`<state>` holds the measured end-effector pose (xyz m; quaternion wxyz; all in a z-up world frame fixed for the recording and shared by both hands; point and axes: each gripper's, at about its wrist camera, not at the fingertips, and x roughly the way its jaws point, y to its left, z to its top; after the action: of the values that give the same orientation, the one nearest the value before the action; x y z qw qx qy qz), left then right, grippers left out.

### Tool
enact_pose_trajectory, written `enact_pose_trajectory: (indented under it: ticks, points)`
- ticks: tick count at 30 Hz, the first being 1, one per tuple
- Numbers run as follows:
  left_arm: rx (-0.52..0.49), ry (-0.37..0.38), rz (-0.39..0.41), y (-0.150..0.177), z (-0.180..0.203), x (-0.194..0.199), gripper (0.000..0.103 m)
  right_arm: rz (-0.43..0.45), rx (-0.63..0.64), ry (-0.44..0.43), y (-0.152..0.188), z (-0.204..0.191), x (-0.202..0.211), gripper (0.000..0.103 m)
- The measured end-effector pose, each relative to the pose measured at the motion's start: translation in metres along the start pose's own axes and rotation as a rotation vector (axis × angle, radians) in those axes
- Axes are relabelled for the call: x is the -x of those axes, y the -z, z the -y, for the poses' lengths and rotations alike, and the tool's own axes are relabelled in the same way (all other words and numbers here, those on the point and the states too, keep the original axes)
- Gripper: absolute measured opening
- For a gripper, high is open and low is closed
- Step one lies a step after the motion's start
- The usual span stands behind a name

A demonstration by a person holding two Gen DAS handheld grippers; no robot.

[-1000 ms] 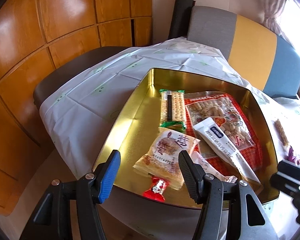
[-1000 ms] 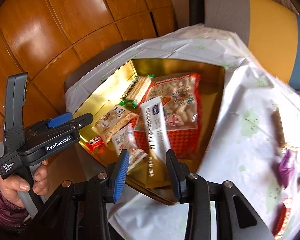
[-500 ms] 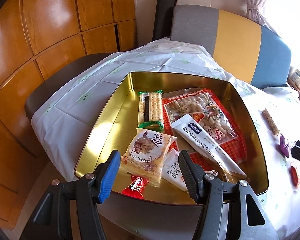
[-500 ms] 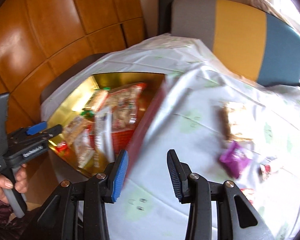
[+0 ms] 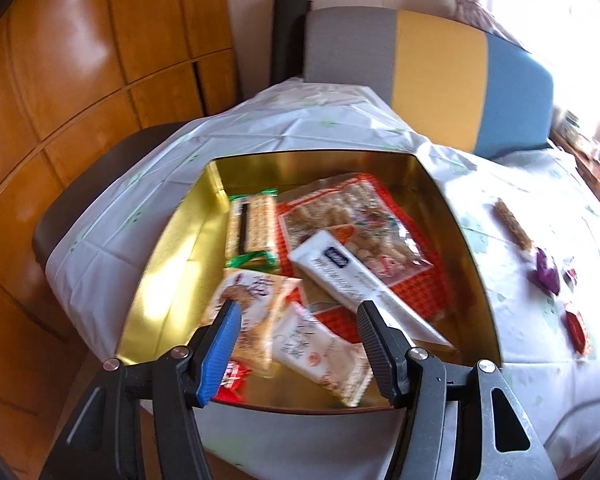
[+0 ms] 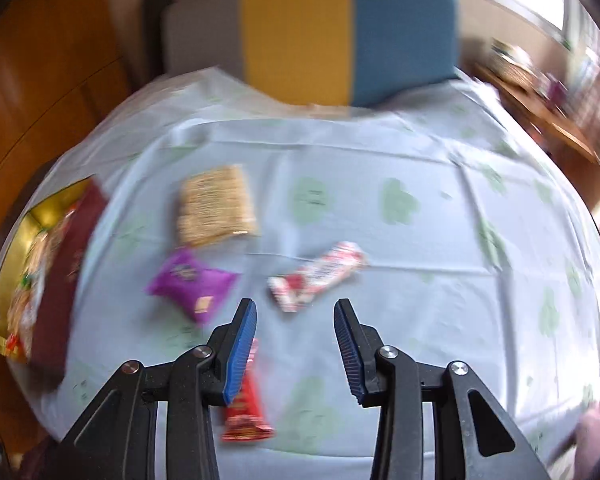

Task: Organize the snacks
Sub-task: 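Move the left gripper to the pink-floral wrapped bar and grasp it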

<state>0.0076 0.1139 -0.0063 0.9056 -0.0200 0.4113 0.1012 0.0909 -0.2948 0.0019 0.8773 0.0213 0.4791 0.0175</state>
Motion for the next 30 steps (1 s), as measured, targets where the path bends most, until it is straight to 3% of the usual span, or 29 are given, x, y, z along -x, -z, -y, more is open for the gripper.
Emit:
enact_pose_trajectory:
  ticks: [4, 9, 17, 24, 30]
  points:
    - [-0.063, 0.040, 0.014, -0.007, 0.026, 0.004, 0.061, -0.053, -0.225, 0.113, 0.000, 0.052, -0.010, 0.041]
    - [-0.171, 0.123, 0.027, -0.013, 0.070, 0.008, 0.061, -0.069, -0.401, 0.070, 0.004, 0.089, -0.007, 0.041]
    - [-0.378, 0.271, 0.010, -0.026, 0.162, 0.003, 0.061, -0.090, -0.408, 0.056, 0.005, 0.084, -0.010, 0.041]
    - [-0.506, 0.403, -0.022, -0.042, 0.237, -0.007, 0.061, -0.056, -0.450, 0.024, 0.004, 0.092, -0.003, 0.041]
    - [-0.594, 0.488, -0.074, -0.044, 0.293, -0.021, 0.054, -0.050, -0.470, -0.005, 0.003, 0.093, -0.002, 0.041]
